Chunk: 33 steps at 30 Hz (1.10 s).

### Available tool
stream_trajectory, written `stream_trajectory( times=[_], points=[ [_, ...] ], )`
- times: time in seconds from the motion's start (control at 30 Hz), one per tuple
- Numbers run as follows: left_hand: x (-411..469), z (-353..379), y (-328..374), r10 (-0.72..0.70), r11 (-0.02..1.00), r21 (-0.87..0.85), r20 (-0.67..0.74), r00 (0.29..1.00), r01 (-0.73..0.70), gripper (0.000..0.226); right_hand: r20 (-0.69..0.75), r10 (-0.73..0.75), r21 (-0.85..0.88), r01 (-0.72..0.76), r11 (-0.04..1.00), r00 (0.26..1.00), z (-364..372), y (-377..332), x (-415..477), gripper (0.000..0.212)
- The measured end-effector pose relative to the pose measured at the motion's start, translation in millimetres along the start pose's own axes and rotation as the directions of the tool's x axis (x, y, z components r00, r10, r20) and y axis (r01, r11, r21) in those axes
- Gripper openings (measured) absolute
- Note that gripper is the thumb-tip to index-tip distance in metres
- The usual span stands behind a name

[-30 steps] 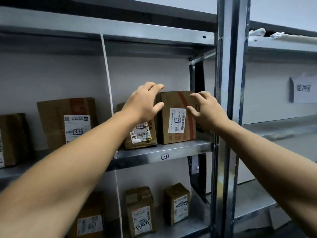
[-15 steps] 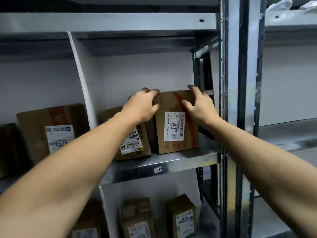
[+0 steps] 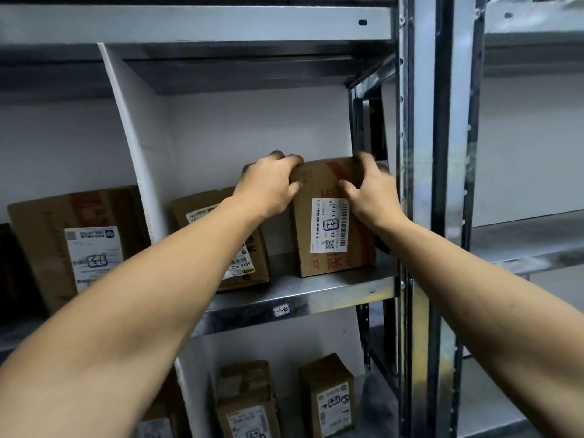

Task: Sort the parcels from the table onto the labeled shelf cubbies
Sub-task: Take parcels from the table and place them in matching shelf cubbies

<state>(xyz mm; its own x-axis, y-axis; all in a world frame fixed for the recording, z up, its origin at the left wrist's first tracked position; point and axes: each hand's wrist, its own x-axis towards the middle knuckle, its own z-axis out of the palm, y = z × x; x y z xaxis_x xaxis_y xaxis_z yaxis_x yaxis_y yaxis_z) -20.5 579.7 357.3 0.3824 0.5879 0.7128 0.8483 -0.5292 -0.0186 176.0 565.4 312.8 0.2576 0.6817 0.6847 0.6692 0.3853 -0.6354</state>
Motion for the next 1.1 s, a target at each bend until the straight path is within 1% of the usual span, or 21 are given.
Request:
stream_trajectory(
  times=[0.1, 0.17, 0.27, 0.37, 0.47, 0.53, 0.6, 0.67, 0.83, 1.1],
  points=[
    [-1, 0, -2, 0.003, 0.999, 0.042, 0.025, 1.0, -0.004, 0.048, -0.013, -0.005, -0.038, 0.005, 0.999, 1.0, 1, -2, -1, 0.062],
    [1, -4, -6, -0.012, 0.999, 0.039, 0.04, 0.999, 0.01, 0.055, -0.028, -0.037, -0.074, 0.035, 0.997, 0.999, 1, -4, -4, 0.062],
    [0, -20, -17, -0.052, 0.998, -0.031, -0.006, 0.999, 0.052, 0.057, -0.062, -0.151, -0.171, 0.138, 0.976, 0.987, 1, -12, -8, 0.058],
    [-11, -35, -37, -0.047, 0.999, 0.02, -0.037, 0.998, 0.047, 0.052, -0.052, -0.286, -0.271, 0.262, 0.926, 0.957, 6, -23, -16, 0.053],
    [-29, -46, -64, -0.096, 0.993, 0.064, -0.011, 0.995, 0.097, 0.053, -0.016, -0.378, -0.302, 0.355, 0.885, 0.926, 18, -35, -27, 0.05],
    [-41, -48, -78, -0.147, 0.987, 0.069, 0.047, 0.988, 0.144, 0.057, 0.01, -0.411, -0.321, 0.392, 0.862, 0.911, 28, -42, -34, 0.049],
    [-52, -46, -87, -0.174, 0.983, 0.086, 0.132, 0.976, 0.163, 0.064, 0.039, -0.425, -0.325, 0.414, 0.85, 0.904, 37, -48, -40, 0.049],
    [-58, -42, -89, -0.171, 0.982, 0.11, 0.19, 0.967, 0.152, 0.066, 0.064, -0.422, -0.306, 0.421, 0.854, 0.904, 47, -55, -43, 0.05],
    [-58, -39, -89, -0.14, 0.982, 0.151, 0.172, 0.975, 0.114, 0.058, 0.108, -0.373, -0.317, 0.388, 0.866, 0.922, 60, -59, -48, 0.053],
    [-55, -35, -86, -0.123, 0.983, 0.155, 0.186, 0.975, 0.095, 0.054, 0.164, -0.352, -0.419, 0.388, 0.821, 0.922, 59, -52, -57, 0.052]
  ],
)
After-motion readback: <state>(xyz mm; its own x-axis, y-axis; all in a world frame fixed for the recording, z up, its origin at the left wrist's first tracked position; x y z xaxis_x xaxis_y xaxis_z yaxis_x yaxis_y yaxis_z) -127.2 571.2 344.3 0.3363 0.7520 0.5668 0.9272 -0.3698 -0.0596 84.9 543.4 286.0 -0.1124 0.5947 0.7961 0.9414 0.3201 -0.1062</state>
